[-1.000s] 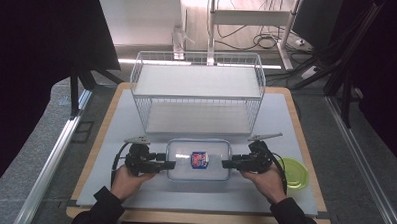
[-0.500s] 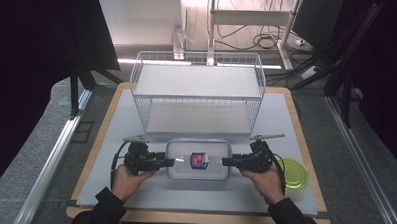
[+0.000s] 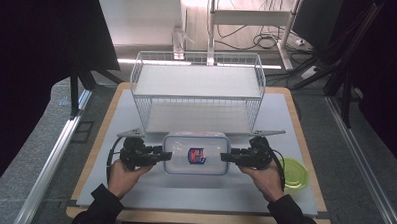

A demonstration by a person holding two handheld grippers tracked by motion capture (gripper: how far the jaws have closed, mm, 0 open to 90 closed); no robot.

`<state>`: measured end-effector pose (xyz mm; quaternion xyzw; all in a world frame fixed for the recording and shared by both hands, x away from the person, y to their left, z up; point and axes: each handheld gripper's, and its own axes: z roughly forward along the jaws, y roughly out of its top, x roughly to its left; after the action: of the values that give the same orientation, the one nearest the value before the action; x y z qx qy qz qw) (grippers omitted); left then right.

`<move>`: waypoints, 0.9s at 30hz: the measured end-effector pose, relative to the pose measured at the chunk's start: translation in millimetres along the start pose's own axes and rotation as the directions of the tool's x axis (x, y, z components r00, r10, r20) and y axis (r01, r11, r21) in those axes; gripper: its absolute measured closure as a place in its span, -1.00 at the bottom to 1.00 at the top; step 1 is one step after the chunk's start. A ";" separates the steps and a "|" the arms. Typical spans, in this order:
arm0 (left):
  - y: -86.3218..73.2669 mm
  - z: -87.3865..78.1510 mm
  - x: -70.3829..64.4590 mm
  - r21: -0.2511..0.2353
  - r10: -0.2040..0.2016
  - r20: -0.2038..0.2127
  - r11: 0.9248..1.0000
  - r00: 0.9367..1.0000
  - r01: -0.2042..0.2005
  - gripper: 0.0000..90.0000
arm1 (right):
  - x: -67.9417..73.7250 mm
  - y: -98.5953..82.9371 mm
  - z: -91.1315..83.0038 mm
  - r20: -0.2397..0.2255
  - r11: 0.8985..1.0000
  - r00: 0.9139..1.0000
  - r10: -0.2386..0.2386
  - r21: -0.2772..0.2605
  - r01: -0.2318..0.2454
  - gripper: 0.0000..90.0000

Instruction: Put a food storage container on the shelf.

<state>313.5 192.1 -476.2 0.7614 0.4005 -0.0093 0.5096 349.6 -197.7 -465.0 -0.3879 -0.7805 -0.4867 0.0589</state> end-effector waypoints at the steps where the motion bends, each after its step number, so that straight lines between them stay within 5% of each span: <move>1: 2.5 -1.2 -0.8 -0.003 0.004 -0.001 1.000 1.000 -0.004 0.18 | 0.4 2.4 -1.2 0.000 1.000 1.000 -0.007 -0.007 0.007 0.10; 27: 86.0 -38.9 -15.1 -0.081 0.075 -0.037 0.994 0.996 -0.078 0.17 | 29.5 87.2 -33.6 0.030 0.987 0.992 -0.119 -0.101 0.121 0.10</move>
<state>341.2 199.8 -385.0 0.7546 0.3797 0.0399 0.5337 377.4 -189.0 -371.5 -0.3485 -0.7772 -0.5239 0.0002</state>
